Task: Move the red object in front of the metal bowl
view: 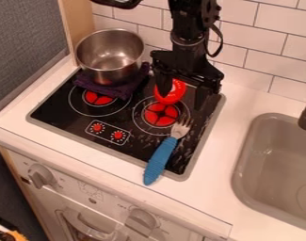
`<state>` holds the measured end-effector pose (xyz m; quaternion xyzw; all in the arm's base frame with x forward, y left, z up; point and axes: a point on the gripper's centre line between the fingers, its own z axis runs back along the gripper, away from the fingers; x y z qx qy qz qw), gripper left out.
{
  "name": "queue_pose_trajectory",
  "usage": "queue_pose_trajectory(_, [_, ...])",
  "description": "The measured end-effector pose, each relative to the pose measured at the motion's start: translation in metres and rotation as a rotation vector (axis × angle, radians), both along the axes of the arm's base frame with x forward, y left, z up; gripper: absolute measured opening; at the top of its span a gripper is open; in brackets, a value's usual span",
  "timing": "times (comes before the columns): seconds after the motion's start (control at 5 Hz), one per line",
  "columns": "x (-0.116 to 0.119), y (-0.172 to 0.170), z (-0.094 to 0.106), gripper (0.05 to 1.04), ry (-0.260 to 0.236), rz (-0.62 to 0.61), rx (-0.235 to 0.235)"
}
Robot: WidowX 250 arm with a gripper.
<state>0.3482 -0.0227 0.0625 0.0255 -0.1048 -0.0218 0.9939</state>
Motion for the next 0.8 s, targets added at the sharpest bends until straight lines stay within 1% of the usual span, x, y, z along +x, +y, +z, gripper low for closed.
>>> queue_pose_trajectory(0.2, [-0.002,0.000,-0.011,0.999,0.031,0.000,0.003])
queue_pose_trajectory(0.4, [0.006,-0.001,-0.015,0.999,0.048,-0.009,0.007])
queue_pose_trajectory(0.6, [0.018,0.007,-0.012,0.999,0.024,0.011,0.021])
queue_pose_trajectory(0.8, [0.028,0.025,-0.010,0.999,0.008,0.051,0.023])
